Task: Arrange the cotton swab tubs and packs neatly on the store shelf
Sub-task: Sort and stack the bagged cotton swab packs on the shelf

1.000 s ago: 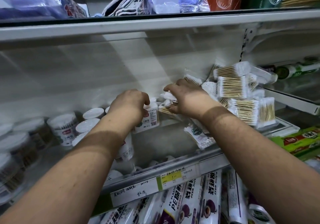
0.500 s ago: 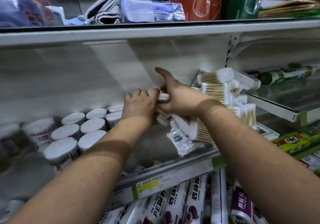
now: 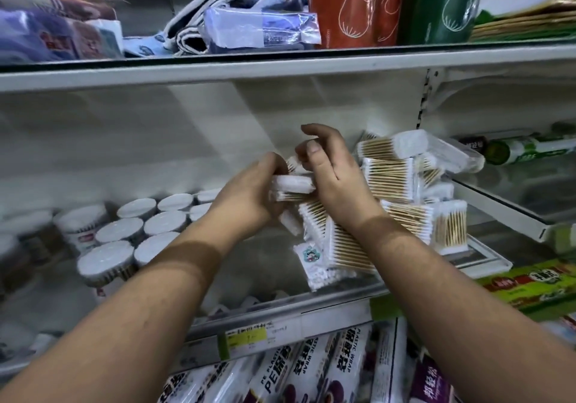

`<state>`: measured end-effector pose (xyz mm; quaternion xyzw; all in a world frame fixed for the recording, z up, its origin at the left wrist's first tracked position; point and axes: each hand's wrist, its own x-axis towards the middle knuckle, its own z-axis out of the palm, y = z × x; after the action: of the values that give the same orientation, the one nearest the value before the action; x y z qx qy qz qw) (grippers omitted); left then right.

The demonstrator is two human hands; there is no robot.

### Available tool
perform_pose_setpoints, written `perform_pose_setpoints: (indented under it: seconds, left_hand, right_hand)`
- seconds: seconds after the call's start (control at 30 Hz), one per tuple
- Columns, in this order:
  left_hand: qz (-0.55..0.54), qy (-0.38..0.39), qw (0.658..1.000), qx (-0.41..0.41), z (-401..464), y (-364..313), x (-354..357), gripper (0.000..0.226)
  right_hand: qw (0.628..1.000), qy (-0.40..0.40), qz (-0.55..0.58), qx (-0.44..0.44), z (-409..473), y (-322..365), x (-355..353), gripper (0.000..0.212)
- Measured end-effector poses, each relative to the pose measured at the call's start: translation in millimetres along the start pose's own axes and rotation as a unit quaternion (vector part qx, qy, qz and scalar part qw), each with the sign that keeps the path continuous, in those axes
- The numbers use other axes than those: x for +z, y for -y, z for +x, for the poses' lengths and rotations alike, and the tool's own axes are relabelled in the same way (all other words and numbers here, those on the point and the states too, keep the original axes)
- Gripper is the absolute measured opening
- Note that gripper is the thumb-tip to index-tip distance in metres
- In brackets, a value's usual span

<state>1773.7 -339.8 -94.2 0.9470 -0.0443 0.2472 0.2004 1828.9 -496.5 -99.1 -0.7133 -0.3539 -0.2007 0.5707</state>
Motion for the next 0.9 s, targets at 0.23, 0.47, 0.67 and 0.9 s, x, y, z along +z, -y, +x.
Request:
perform_pose_setpoints:
  seconds: [0.23, 0.47, 0.67, 0.9]
  left_hand:
    - [0.159, 0.096, 0.981, 0.058, -3, -1, 21, 0.092]
    - [0.030, 0.035, 0.999, 0.029, 3, 0, 0, 0.060]
    - [0.054, -0.089, 0.992, 0.072, -7, 11, -49, 0.052]
    - [0.185, -0.110, 0.976, -0.020, -37, 59, -84, 0.054]
  right_hand:
    - [0.998, -0.048, 0.001, -0.033, 2, -8, 5, 0.041]
    - [0.995, -0.072, -0.034, -0.057, 1, -8, -3, 0.033]
    - [0.991, -0.035, -0.113, -0.065, -1, -3, -7, 0.023]
    - [0.906, 0.135, -0.384, -0.120, -4, 1, 5, 0.024]
